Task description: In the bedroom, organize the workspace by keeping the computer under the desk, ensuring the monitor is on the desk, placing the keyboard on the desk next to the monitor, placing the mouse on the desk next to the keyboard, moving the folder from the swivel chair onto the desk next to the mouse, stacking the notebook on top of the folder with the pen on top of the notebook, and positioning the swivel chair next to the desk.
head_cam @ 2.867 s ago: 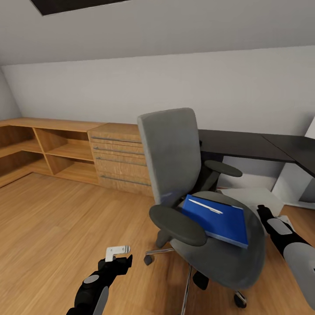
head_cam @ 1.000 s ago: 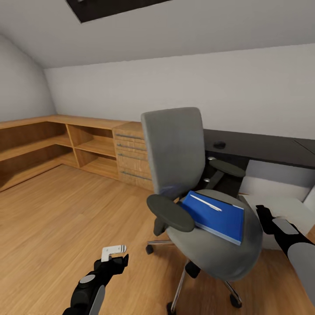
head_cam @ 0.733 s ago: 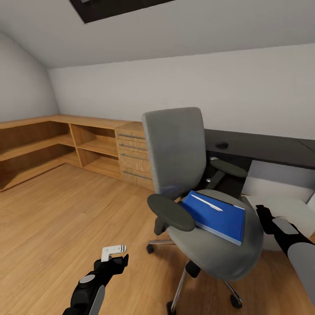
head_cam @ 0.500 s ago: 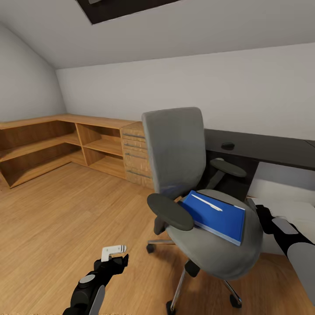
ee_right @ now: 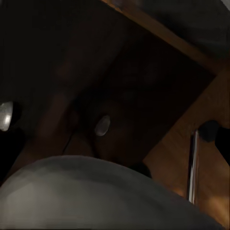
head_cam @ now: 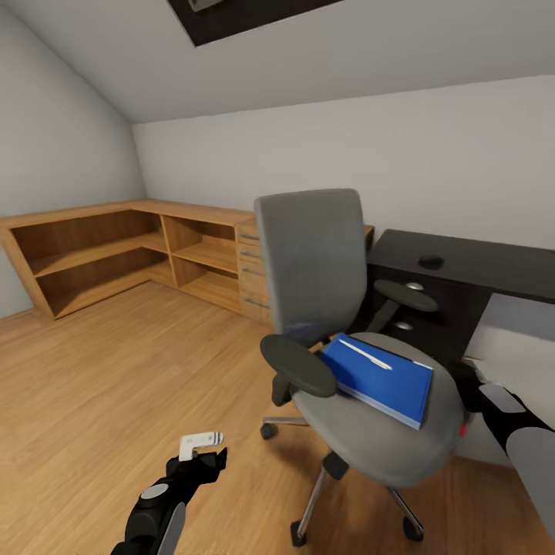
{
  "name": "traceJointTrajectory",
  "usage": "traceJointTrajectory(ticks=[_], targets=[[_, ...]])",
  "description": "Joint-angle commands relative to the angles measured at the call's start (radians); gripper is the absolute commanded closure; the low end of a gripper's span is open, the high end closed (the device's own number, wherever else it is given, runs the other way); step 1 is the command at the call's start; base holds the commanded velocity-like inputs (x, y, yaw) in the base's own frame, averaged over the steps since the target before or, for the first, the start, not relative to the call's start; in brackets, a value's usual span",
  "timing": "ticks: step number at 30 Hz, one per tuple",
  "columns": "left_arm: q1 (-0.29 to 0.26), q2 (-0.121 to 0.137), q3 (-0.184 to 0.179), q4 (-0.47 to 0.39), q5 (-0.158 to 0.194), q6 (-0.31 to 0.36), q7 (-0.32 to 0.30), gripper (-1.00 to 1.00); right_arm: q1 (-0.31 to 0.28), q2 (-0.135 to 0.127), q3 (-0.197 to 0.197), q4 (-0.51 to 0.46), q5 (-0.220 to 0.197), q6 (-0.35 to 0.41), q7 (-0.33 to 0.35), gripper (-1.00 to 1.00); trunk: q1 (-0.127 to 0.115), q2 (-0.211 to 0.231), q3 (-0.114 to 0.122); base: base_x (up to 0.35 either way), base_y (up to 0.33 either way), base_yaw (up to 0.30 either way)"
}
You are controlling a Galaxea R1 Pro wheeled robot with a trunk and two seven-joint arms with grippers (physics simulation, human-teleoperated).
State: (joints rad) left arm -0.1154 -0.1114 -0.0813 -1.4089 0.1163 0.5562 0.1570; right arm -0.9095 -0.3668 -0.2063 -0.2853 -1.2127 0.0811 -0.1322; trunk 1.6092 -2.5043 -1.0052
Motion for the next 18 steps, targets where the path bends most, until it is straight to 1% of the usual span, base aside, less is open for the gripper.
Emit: traceJointTrajectory(ticks=[1, 5, 10, 18], targets=[[-0.001, 0.0, -0.002, -0.001, 0.01, 0.004, 0.009, -1.0, 0.001, 0.0, -0.004, -0.003, -0.007, 0.005, -0.006, -1.0, 0.0, 0.0, -0.001, 0.0, 0.0, 0.214], [-0.001, 0.0, -0.003, -0.001, 0.01, 0.005, 0.009, -1.0, 0.001, 0.0, -0.004, -0.003, -0.007, 0.005, -0.003, -1.0, 0.0, 0.0, -0.001, 0.0, 0.0, 0.218], [-0.001, -0.001, -0.006, -0.001, 0.009, 0.004, 0.009, -1.0, 0.001, 0.0, -0.004, 0.0, -0.004, 0.005, 0.028, -1.0, 0.0, 0.0, -0.003, 0.0, 0.0, 0.23], [0.0, -0.001, -0.008, 0.001, 0.009, 0.004, 0.009, -1.0, 0.001, 0.0, -0.004, 0.0, -0.002, 0.005, 0.032, -1.0, 0.0, 0.0, -0.008, 0.0, 0.0, 0.238]])
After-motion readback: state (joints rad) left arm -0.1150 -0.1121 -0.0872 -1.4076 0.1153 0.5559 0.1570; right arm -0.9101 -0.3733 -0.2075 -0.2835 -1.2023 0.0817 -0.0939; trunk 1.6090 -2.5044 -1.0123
